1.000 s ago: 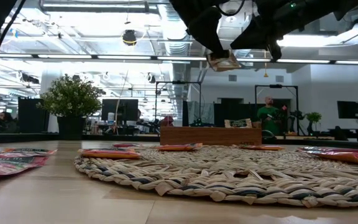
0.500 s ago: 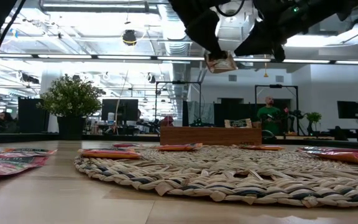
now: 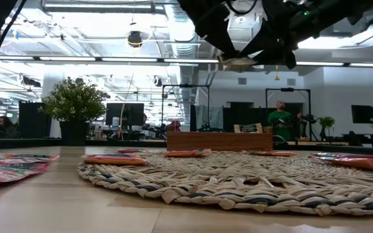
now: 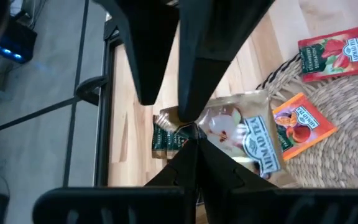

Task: Pick & Place Tea
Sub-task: Put the brown tea bag into the right section of the wooden organizer

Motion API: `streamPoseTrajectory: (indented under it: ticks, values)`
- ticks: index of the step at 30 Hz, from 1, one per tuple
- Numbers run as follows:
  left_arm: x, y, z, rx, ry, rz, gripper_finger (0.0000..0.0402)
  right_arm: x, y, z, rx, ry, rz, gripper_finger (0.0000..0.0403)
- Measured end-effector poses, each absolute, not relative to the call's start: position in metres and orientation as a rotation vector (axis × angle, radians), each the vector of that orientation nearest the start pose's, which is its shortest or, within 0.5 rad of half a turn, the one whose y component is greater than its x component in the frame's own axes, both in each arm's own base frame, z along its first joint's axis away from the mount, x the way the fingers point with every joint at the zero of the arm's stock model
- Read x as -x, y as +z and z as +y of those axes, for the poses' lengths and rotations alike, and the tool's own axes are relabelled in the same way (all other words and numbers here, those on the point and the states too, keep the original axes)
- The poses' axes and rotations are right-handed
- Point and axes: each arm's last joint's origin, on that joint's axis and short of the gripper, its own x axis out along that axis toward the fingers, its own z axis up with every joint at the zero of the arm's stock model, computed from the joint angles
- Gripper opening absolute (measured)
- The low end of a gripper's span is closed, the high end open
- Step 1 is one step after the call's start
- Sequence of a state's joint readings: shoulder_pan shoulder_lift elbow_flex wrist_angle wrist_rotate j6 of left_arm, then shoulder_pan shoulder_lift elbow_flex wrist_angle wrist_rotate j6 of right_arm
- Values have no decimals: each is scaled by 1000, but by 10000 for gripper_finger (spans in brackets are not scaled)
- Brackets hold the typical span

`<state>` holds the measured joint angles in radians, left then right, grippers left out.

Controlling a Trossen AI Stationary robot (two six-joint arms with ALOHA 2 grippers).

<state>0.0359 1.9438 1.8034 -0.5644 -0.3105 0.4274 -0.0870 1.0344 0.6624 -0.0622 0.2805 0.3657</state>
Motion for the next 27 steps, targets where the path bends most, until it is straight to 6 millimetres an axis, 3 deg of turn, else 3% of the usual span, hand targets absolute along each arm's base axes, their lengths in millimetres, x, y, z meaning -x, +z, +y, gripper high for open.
streamPoseTrajectory:
  ticks: [4, 13, 27]
  values:
    - [-440, 313, 23, -508, 173, 755, 0, -220, 258, -33, -335, -413, 356, 191]
    - [-440, 314, 22, -509, 174, 751, 0, -222, 260, -35, -352, -276, 357, 147]
    - [-440, 314, 22, -535, 159, 752, 0, -222, 262, -37, -376, -194, 350, 155]
